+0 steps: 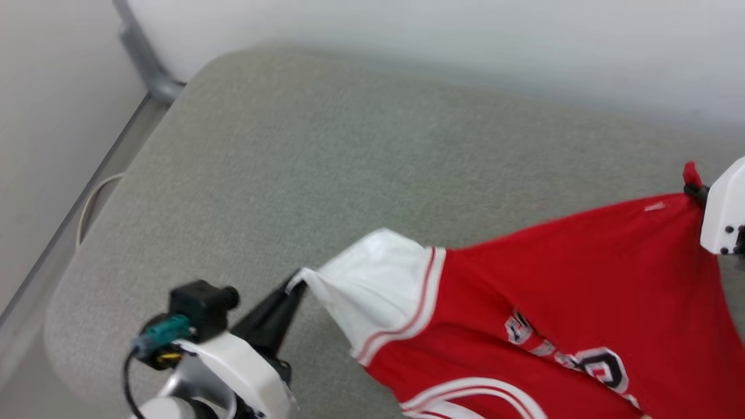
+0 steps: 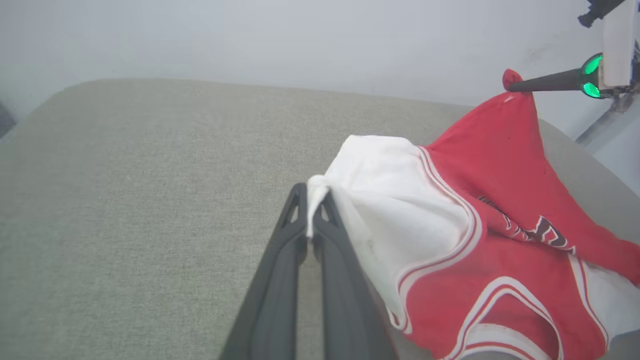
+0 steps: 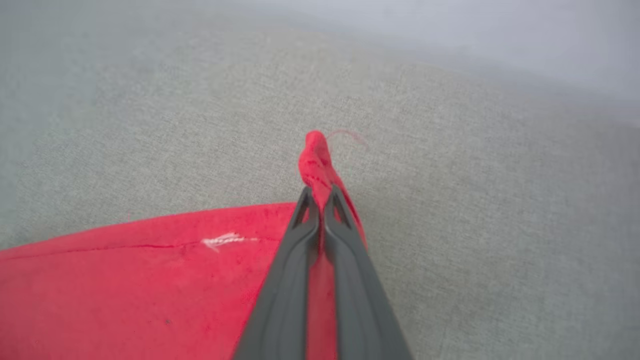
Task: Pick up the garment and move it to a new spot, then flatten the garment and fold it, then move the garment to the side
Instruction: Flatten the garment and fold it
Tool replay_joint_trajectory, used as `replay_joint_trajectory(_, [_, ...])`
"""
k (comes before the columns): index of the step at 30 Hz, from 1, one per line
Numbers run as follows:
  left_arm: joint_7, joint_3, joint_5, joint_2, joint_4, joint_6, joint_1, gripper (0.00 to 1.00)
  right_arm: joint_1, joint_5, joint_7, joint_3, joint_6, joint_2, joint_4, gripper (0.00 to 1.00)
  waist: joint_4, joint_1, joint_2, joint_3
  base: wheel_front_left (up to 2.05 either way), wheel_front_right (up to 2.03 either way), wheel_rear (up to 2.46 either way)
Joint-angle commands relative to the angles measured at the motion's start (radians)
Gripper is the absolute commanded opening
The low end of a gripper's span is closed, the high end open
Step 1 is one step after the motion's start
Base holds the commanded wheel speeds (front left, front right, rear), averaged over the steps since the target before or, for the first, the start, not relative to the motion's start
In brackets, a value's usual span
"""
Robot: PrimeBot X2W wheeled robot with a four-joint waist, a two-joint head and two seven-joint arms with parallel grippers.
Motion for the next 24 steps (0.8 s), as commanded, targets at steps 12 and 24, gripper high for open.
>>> replay_joint_trajectory(12, [0.036,0.161,-0.002,0.106,-0.141,0.081,-0.103,0.00,-0.041,0.064,-0.085,-0.008,-0.001,-0.026,-0.126,0.00,-0.173,0.0000,0.0000,-0.147,0.00,0.00,0.00])
replay_joint_trajectory(24, [0.034,0.292,0.038,0.149,-0.214,0.136,-0.314,0.00,-0.036,0.021,-0.046,-0.089,-0.001,0.049,-0.381,0.00,-0.264,0.0000,0.0000,-0.138,0.00,0.00,0.00])
